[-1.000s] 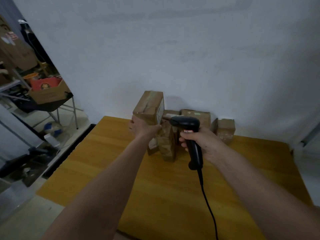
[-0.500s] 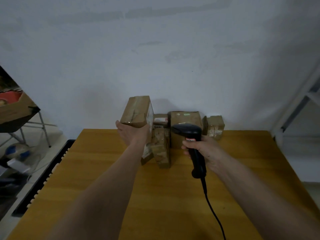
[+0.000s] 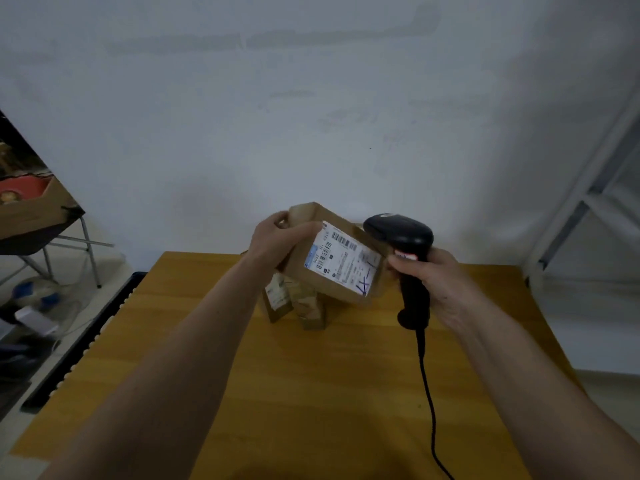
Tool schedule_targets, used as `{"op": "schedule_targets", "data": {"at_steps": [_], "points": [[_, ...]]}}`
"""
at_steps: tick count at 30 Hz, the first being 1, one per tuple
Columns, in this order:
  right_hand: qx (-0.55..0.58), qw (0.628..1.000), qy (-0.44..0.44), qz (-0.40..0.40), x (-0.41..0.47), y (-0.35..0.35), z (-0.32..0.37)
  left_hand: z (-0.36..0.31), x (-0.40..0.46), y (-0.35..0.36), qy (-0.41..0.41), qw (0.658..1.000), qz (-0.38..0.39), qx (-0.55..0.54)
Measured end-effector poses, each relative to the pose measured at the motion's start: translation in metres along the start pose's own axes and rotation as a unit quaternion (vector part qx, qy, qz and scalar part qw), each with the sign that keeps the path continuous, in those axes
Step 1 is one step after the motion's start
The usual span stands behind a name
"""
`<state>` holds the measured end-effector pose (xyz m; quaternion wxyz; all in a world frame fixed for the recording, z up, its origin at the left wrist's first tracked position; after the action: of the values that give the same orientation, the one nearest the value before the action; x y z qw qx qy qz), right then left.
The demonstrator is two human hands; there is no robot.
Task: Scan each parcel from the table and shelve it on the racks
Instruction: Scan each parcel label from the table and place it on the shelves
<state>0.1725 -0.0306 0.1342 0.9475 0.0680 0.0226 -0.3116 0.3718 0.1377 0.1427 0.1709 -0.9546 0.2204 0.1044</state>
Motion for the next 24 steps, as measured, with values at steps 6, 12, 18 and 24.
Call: {"op": "schedule_targets", "data": {"at_steps": [6, 12, 18, 24], "points": [[-0.055, 0.997, 0.002, 0.048, -0.022, -0.014, -0.003, 0.011, -0.016, 0.039, -0.094, 0.987, 0.100, 0.085], [-0.149, 0.981, -0.050, 0.115, -0.037, -0.012, -0.002, -0.004, -0.019, 0.054, -0.106, 0.980, 0.119, 0.119], [-0.213, 0.962, -0.078, 0.149, -0.048, -0.016, -0.006, -0.025, -0.016, 0.066, -0.068, 0.982, 0.086, 0.153], [-0.209, 0.961, -0.084, 0.163, -0.055, -0.027, -0.013, -0.032, -0.011, 0.077, -0.049, 0.972, 0.070, 0.217]]}}
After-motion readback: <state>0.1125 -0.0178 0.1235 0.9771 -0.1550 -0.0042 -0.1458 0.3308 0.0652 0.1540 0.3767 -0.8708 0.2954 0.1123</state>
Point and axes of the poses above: each hand's wrist, its own x-axis towards the middle knuckle, its own y-axis out of the palm, z = x × y, the point moved 8 cm from there along x, towards the middle knuckle, and after that the axes turned 8 degrees about -y, right-handed, at the moved point
